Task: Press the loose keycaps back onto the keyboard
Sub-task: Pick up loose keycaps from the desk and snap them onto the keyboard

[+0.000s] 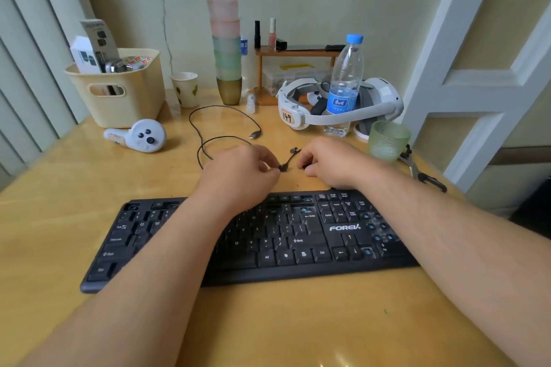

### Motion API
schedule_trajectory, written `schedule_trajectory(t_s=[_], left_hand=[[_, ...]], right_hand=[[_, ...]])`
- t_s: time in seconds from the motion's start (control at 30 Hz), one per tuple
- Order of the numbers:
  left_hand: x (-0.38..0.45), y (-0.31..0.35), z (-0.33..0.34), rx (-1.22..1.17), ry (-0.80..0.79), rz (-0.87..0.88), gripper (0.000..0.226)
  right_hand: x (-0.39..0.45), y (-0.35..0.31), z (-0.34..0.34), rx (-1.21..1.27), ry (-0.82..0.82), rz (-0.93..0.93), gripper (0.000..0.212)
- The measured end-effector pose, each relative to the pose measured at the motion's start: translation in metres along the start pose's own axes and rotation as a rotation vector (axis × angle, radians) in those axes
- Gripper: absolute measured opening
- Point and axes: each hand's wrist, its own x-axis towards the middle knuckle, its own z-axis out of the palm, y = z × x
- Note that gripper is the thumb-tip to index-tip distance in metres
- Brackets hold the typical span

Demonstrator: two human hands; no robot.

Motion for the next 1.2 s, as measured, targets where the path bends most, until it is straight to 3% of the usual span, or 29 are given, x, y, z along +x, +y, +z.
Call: schedule_trajectory(t_s=[0.1,0.2,0.27,0.47,0.63,0.8,0.93,1.2], left_hand=[[-0.001,0.002,0.000,-0.065,0.012,0.006,0.012],[-0.002,0.006,0.002,-0.217,0.011,0.040,0.018],[-0.004,0.011,0.004,-0.323,-0.007,0.061,0.026],[-0.010,0.020,0.015,-0.311,0.015,0.119,0.028],[-0.013,0.023,0.018,-0.328,0.063,0.124,0.023],[-0.015,0.029,0.014,-0.606,-0.047,0.037,0.013],[-0.017,0.032,0.012,-0.664,-0.069,0.021,0.015],[-0.018,0.034,0.013,-0.679,-0.068,-0.028,0.017]], right_hand=[[-0.009,0.005,-0.001,0.207,0.115,0.019,0.019],[-0.033,-0.002,-0.002,0.938,0.178,0.021,0.023],[-0.047,-0.004,-0.001,1.247,0.133,0.004,0.025],[-0.056,0.003,0.001,1.440,0.088,-0.047,0.025],[-0.057,0.002,0.002,1.479,0.088,-0.049,0.025],[-0.059,0.003,0.001,1.451,0.120,-0.067,0.030],[-0.061,0.001,0.000,1.422,0.124,-0.094,0.031],[-0.062,-0.005,0.003,1.044,0.397,-0.133,0.033]])
